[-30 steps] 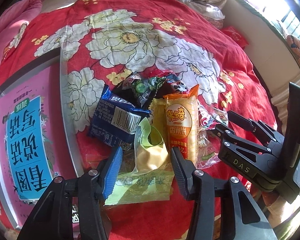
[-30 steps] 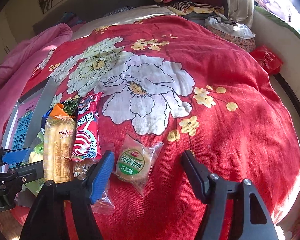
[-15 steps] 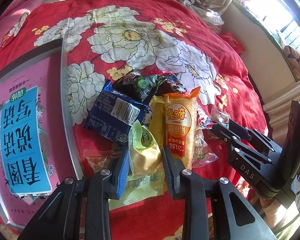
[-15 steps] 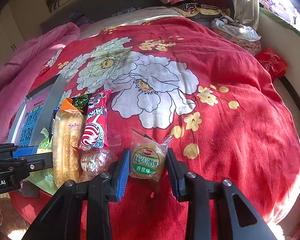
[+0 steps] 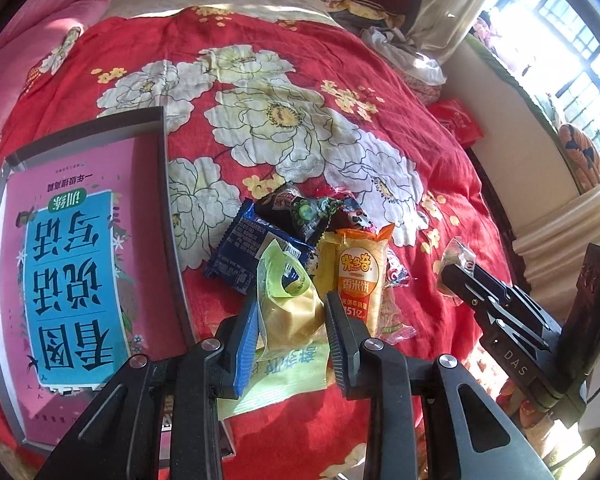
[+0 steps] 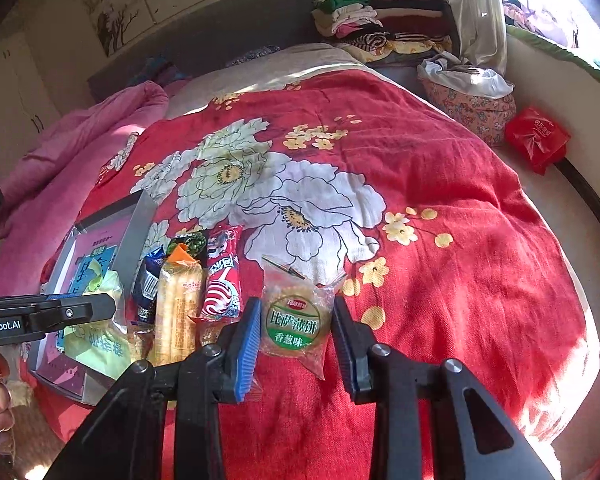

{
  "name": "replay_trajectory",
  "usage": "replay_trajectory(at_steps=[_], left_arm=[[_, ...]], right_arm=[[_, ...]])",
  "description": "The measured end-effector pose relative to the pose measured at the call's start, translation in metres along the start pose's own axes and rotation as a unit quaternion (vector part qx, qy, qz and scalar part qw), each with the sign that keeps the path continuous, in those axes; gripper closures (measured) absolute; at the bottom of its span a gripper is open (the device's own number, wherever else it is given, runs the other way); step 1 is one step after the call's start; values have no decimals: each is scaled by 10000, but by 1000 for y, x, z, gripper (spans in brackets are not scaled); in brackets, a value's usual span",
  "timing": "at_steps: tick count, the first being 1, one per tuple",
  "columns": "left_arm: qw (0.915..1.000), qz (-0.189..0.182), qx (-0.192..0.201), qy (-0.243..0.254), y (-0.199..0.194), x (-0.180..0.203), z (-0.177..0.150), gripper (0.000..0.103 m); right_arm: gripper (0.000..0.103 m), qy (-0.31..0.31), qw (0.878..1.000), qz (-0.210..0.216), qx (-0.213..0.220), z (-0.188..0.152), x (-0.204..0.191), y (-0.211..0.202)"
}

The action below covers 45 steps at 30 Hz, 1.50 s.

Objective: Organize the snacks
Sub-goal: 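Carry the yellow-green bag with the left gripper while the right gripper carries the biscuit packet to the tray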

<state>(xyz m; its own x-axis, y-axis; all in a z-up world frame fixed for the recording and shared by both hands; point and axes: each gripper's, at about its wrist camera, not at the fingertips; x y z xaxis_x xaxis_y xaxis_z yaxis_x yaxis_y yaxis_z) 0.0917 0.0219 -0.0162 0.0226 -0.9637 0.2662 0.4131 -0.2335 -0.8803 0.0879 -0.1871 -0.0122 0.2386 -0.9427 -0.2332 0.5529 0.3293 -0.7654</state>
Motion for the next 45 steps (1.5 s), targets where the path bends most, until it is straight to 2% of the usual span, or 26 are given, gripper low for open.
replay_trajectory(at_steps=[8, 15, 32, 45], left_arm=[[9995, 12, 204, -245, -21, -25, -2, 70], [9983, 96, 331, -461, -38, -48, -12, 70], [9925, 370, 470, -1070, -70, -118, -46, 70], [9874, 594, 426, -1405, -76, -157, -65, 70]], right_arm=[[68, -317, 9989, 302, 157, 9, -37, -18], [68, -625, 9964, 559, 111, 6, -71, -22], [68, -1358, 9827, 1229, -257, -23, -155, -13], [68, -1888, 9701, 1379, -656, -43, -201, 11]])
Point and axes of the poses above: each gripper's, at about its wrist camera, not at the fingertips, and y roughly the way its jaws point, x to its right, z to its top, and after that the axes turned 3 degrees about y, right-handed
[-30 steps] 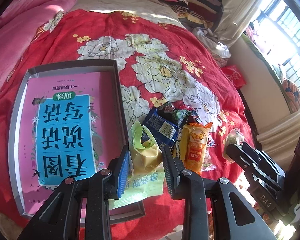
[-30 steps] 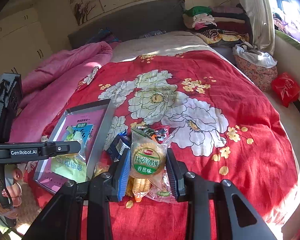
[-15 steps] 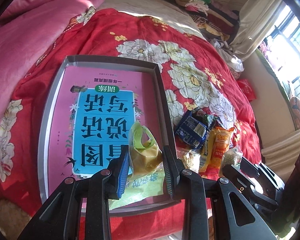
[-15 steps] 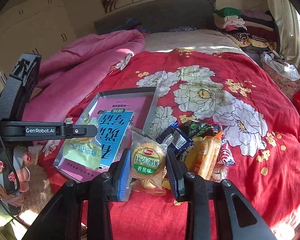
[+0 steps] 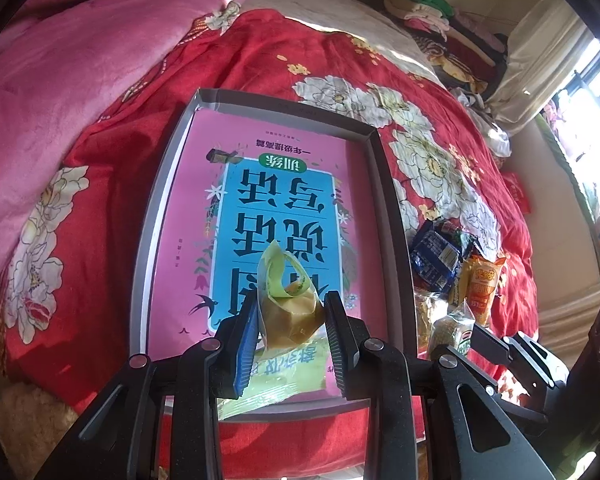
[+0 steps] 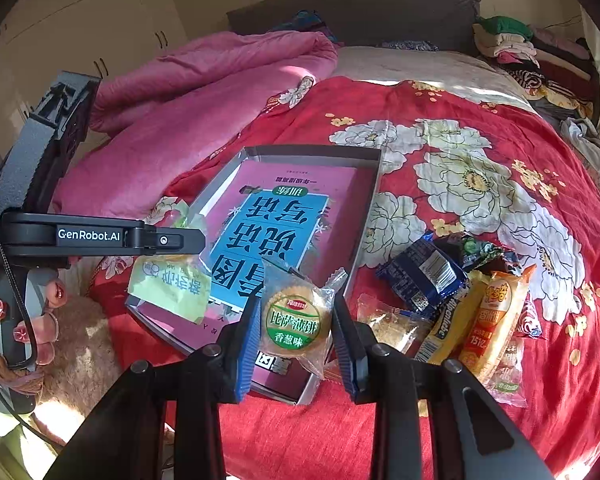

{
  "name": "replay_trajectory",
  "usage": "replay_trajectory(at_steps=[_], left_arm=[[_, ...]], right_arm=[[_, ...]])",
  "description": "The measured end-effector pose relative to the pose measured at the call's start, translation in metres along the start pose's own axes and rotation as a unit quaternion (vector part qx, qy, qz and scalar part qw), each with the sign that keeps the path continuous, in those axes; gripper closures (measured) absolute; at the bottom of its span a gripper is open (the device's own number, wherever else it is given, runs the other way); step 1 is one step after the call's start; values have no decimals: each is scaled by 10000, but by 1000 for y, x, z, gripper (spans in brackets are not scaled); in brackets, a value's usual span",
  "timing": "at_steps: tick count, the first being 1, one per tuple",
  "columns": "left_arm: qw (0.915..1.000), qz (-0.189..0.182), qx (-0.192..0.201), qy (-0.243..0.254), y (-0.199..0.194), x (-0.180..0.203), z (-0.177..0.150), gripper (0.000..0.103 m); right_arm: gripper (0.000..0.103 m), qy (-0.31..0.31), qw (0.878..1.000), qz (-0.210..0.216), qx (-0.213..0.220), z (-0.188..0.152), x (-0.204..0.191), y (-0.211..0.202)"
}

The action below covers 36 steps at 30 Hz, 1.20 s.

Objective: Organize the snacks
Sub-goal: 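Carry the yellow-green bag with the left gripper while the right gripper carries the biscuit packet to the tray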

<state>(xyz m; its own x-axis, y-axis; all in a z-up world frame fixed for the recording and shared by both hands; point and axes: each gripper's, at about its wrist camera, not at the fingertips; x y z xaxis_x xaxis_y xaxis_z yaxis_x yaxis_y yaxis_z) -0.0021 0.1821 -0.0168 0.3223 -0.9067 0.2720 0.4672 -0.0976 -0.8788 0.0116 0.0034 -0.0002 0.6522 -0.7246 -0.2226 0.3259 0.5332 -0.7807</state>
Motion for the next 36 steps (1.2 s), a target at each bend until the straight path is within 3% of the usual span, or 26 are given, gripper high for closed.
replay_trajectory(at_steps=[24, 36], left_arm=[[9989, 256, -336, -188, 24, -39, -15, 70], [9986, 283, -416, -169, 30, -37, -15, 70]], right_arm=[[68, -211, 9971, -6, -729, -14, -15, 51], [68, -105, 9968, 4, -797, -16, -12, 51]])
Point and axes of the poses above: each gripper's, at about its wrist camera, not at the fingertips, and y roughly the way its jaws point, x to its right, z to its top, and after that the axes turned 3 degrees about y, right-handed
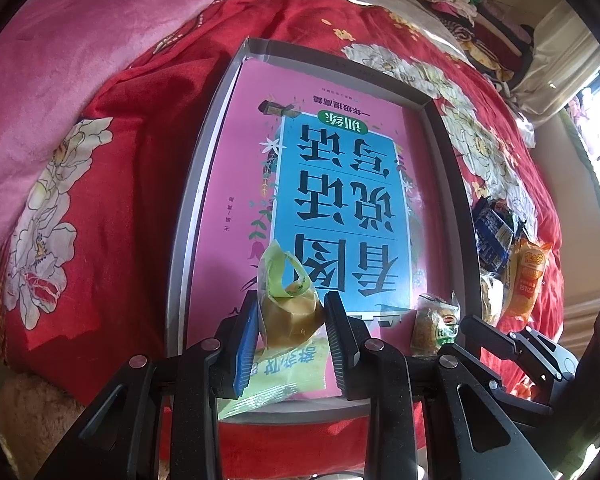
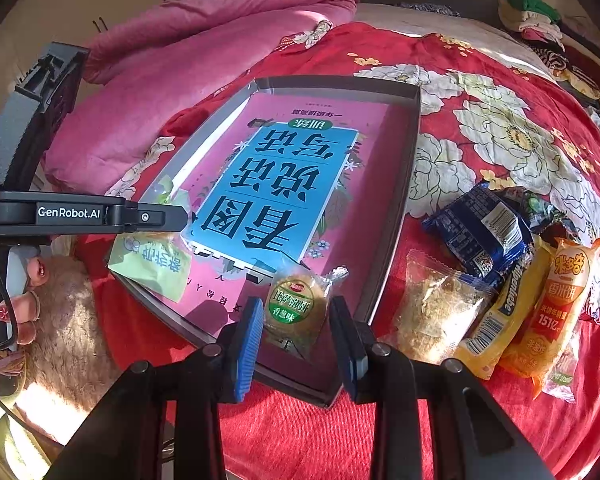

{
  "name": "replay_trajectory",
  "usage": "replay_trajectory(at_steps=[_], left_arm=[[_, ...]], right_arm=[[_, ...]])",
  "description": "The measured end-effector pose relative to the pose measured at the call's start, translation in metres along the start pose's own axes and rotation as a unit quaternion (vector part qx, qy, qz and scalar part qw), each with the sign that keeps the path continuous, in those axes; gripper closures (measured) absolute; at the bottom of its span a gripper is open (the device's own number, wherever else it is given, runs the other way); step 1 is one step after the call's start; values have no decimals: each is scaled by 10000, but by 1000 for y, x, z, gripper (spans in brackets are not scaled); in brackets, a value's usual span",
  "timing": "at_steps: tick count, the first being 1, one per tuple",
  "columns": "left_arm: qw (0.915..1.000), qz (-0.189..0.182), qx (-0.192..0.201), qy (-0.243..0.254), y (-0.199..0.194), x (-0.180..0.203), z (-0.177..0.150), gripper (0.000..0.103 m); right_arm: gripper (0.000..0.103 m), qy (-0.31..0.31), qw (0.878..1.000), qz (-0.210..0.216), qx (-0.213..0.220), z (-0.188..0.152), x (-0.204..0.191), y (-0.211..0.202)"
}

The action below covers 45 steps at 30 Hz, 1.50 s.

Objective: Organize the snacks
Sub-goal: 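Carry the yellow-green bag with the left gripper while the right gripper carries the biscuit packet to the tray, then open the left gripper over the tray while the right gripper releases the biscuit packet there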

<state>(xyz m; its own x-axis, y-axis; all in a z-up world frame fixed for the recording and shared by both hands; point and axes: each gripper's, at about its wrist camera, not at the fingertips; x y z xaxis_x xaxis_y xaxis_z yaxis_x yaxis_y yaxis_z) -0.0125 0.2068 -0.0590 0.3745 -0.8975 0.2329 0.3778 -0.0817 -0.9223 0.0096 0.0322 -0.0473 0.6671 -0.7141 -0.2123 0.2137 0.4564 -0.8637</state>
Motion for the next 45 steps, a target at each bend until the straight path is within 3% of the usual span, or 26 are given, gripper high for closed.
replay_trajectory(at_steps=[10, 19, 26, 45], left_arm=[[10000, 25, -25, -5, -2, -1, -1, 69], [9999, -22, 149, 50, -13, 4, 2, 57], [9995, -112, 290, 111, -23, 12, 4, 47], [9966, -443, 541, 436, -43, 50, 10, 39]], right_arm=[[68, 121, 9999, 45, 99, 1, 4, -9], [67, 209, 9994, 62, 267, 3, 8, -19], [60, 277, 9989, 48, 387, 3, 12, -26], [47, 559, 9938, -114, 959, 8, 34, -66]])
Point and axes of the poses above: each gripper's, at about its wrist camera, not at the fingertips, and y roughly the way its jaws point, x to its right, z to its top, and after that the axes turned 3 degrees about y, right-handed
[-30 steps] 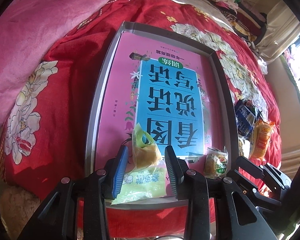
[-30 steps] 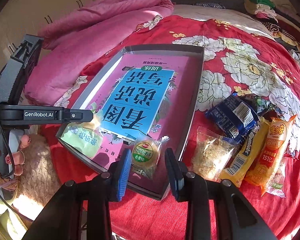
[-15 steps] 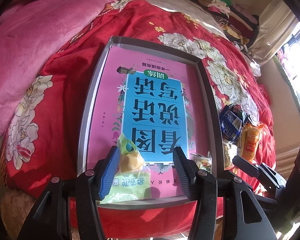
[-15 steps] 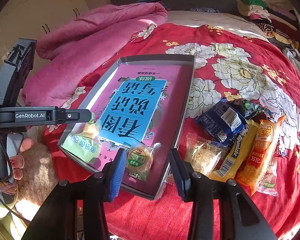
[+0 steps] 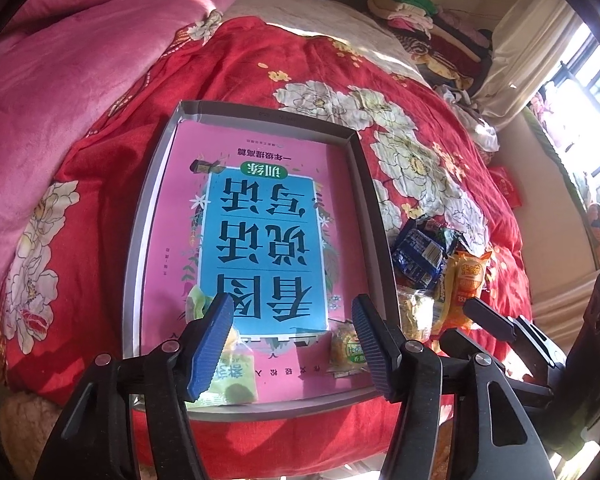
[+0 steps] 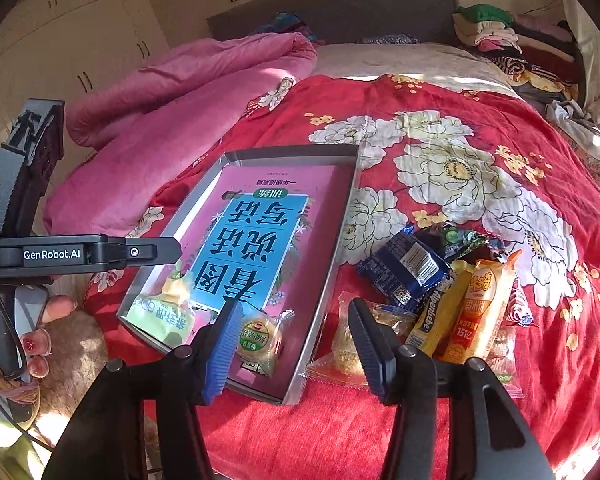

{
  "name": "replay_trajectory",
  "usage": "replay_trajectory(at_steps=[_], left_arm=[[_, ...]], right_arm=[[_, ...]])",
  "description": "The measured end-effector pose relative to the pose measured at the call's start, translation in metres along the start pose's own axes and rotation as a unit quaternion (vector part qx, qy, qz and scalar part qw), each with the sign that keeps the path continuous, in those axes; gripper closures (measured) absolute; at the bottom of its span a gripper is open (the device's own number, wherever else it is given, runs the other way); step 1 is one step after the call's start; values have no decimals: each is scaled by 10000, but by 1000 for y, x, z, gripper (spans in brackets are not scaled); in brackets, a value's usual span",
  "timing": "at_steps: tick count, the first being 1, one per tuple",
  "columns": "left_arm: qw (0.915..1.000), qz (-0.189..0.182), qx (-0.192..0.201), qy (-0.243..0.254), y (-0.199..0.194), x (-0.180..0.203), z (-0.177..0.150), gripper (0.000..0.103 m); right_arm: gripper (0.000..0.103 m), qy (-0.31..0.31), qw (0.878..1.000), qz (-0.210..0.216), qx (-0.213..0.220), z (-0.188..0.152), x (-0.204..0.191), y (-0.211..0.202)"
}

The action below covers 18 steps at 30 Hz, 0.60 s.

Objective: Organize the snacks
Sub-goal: 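Open the left gripper over the tray while the right gripper releases the biscuit packet there, then move both open grippers back to the snack pile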

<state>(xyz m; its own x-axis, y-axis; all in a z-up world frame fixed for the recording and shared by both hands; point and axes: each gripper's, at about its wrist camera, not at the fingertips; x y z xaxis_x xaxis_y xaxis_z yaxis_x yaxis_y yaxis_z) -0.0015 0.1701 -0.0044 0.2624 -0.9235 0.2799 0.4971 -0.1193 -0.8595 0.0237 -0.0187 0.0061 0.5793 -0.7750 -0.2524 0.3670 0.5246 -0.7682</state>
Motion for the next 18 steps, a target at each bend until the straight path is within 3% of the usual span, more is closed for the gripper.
replay_trajectory(at_steps=[18], left_arm=[[9987, -141, 48, 490, 2, 53, 17, 39]], right_arm=[[39, 552, 9963, -401, 516, 9, 49, -38]])
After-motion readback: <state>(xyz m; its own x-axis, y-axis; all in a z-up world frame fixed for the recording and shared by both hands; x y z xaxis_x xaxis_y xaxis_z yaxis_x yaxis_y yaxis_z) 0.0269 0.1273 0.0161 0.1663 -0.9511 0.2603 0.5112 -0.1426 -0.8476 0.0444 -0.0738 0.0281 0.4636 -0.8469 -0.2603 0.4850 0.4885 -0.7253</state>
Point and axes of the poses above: each gripper's, at about its wrist camera, not at the fingertips, and y roughly the way its jaws point, x to its right, z to its top, and after that the axes turned 3 degrees about y, right-handed
